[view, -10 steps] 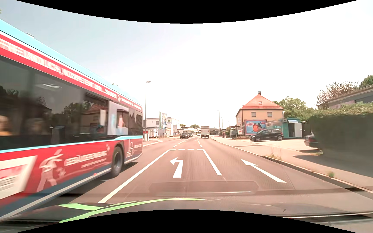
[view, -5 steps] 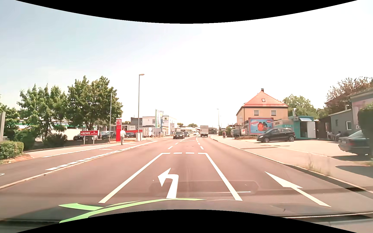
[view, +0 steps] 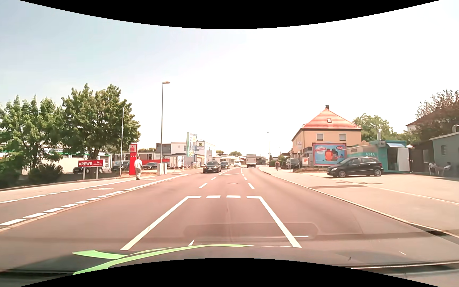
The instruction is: Follow the waypoints while adhering to traffic rules and regulations
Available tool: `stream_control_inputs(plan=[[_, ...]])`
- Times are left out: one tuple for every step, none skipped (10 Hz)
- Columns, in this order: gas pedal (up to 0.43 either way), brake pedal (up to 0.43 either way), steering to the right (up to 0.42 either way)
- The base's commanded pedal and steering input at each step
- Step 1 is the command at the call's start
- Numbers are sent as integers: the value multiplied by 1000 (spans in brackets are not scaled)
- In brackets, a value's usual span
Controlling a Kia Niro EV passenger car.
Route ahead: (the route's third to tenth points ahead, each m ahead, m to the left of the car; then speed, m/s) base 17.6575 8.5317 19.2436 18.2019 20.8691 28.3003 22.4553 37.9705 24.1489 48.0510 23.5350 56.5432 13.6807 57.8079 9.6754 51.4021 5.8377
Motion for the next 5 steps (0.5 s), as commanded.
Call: stream_control_inputs(plan=[[0,207,9],[0,213,9],[0,213,9],[0,213,8],[0,220,8]])
